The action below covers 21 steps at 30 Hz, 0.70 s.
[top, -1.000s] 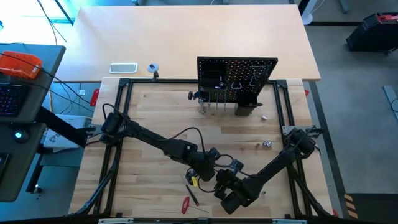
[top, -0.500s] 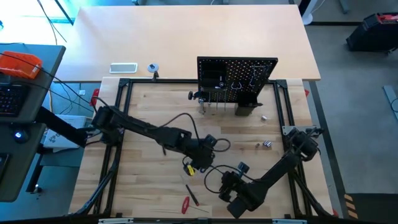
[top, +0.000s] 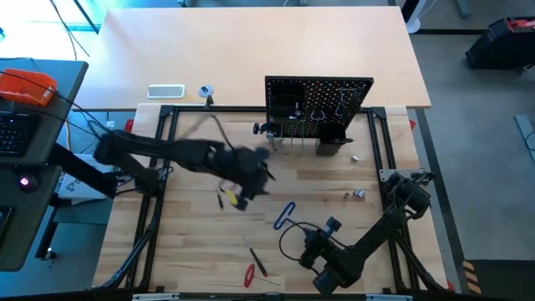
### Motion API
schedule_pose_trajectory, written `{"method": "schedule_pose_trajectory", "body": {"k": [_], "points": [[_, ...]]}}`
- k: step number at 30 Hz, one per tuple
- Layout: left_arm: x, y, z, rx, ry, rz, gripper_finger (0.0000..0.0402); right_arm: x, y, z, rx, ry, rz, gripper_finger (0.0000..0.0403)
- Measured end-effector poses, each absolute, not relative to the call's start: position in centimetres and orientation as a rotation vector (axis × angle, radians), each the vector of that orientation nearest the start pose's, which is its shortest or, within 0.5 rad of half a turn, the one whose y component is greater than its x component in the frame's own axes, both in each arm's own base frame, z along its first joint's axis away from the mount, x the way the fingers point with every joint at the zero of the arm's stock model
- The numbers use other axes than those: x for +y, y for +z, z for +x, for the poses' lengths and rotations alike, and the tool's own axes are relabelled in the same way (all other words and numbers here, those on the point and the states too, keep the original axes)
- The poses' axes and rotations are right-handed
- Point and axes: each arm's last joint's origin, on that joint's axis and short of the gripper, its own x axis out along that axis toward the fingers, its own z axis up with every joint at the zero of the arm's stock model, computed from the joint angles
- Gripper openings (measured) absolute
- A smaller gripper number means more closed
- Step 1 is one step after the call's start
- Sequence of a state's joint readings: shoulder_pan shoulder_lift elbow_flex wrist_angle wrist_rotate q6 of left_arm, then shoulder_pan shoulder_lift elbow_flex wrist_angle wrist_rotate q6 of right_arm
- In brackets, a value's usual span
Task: Hang tools onto peg board
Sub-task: Hang the blue L-shaped hex key onto the pegboard
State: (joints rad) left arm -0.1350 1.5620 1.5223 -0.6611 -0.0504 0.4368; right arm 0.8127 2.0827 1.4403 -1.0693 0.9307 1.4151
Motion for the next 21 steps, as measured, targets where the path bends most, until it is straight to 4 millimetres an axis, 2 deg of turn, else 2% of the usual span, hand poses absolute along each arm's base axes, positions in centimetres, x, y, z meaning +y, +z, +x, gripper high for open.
{"method": "schedule_pose_trajectory", "body": {"k": [7,9,12,17,21], "points": [[-1.8,42.5,26.2,0.476,-0.067,0.403,0.0200,24.8,16.2,27.0,0.636,-0.751,-0.156,0.0000],[-1.3,44.1,24.0,0.405,-0.020,0.373,0.0200,24.6,16.8,27.0,0.613,-0.762,-0.206,0.0000],[-0.7,45.4,21.3,0.305,0.028,0.324,0.0200,24.1,18.0,27.0,0.570,-0.799,-0.267,0.0000],[-0.1,44.0,18.9,0.217,0.090,0.264,0.0200,23.3,20.0,26.9,0.496,-0.848,-0.324,0.0000],[0.3,41.1,18.3,0.178,0.120,0.212,0.0200,22.7,21.3,27.4,0.459,-0.846,-0.332,0.0000]]}}
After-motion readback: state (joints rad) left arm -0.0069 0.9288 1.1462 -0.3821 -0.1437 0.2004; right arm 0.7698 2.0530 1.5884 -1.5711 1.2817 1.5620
